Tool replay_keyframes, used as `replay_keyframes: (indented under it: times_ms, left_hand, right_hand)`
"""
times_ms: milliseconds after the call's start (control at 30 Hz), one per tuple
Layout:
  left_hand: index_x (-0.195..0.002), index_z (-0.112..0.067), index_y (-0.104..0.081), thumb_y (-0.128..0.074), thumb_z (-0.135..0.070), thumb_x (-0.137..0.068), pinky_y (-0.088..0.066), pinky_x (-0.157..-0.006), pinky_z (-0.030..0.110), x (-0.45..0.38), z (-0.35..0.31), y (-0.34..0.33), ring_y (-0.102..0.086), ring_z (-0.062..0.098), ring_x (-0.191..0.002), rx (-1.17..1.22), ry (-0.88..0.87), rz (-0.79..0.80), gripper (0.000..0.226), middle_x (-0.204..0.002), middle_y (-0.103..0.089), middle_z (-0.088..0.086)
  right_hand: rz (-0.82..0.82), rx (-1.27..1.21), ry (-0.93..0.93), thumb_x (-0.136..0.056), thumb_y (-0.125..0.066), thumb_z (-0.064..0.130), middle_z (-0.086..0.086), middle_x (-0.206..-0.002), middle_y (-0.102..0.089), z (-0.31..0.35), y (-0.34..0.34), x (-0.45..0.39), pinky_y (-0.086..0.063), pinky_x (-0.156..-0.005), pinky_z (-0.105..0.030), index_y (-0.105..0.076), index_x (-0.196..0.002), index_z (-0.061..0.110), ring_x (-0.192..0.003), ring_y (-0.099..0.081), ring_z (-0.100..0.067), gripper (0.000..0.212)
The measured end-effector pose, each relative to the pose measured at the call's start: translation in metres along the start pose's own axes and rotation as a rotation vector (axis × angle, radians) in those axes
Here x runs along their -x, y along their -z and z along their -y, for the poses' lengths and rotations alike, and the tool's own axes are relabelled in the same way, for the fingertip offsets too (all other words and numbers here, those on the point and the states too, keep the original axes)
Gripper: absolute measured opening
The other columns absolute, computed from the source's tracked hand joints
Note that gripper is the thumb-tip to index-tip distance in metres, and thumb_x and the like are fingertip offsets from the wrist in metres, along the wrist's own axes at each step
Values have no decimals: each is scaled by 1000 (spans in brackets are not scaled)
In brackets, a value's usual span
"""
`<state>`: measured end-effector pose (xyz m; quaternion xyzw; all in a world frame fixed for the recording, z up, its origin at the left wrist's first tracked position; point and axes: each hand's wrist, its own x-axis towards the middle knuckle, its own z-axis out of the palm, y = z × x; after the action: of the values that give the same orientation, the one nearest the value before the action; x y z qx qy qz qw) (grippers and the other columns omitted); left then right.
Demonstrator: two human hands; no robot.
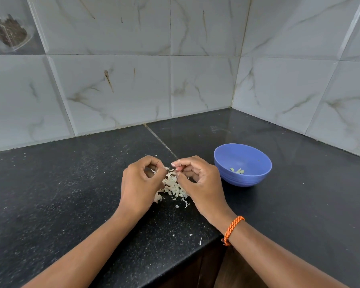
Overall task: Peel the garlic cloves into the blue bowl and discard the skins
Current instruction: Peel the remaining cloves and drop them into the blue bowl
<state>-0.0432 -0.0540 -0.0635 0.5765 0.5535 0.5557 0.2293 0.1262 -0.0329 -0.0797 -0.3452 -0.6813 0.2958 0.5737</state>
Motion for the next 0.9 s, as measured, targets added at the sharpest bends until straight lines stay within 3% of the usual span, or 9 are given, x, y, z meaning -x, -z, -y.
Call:
replay_keyframes:
  times_ms: [133,267,433,633,733,900]
  left_hand:
    - [-85,-24,-74,-71,-17,-98,-63,-72,60,-1,1,3,-76,22,-62,-3,25,3,15,-78,-74,-1]
    - [-86,-27,-73,-61,-16,-100,-63,-68,59,-3,3,7,-71,25,-55,-39,46,1,21,-71,-71,3]
    - [-87,-29,-77,-63,-29,-99,-65,-69,53,-3,-3,9,-69,24,-49,-81,53,0,18,-77,-73,-5]
    - [-82,-33,-78,-73,-21,-98,-65,-66,48,-6,1,13,-70,19,-45,-172,43,0,21,-80,-75,-15]
    - [-82,-33,-78,-77,-17,-94,-65,-64,49,-10,7,15,-72,16,-47,-204,51,-7,20,-82,-76,-19]
    - [-84,-35,-80,-76,-18,-96,-66,-63,50,-16,12,15,-74,13,-52,-219,46,-7,21,-77,-77,-15]
  right_hand:
    - [-8,40,14,-92,-74,-4,8,-103,-72,2,1,1,-62,-89,-28,-78,-114,15,-103,-73,-19,29]
    - [-23,201,123,-92,-73,-6,8,-101,-69,12,8,-7,-59,-79,-24,-78,-110,16,-96,-71,-17,29]
    - [-52,392,139,-88,-69,-10,2,-101,-68,28,46,-43,-47,-72,-9,-78,-108,16,-87,-72,-9,34]
    - [-79,659,-91,-86,-70,-7,7,-102,-63,23,110,-70,-46,-60,-17,-72,-106,26,-77,-69,-13,38]
    - [-65,683,-125,-84,-76,-6,4,-101,-62,20,126,-72,-46,-67,-18,-71,-107,23,-78,-68,-18,38]
    - [7,728,-109,-88,-57,-16,-3,-108,-60,20,126,-74,-49,-72,-29,-71,-115,19,-83,-71,-22,46]
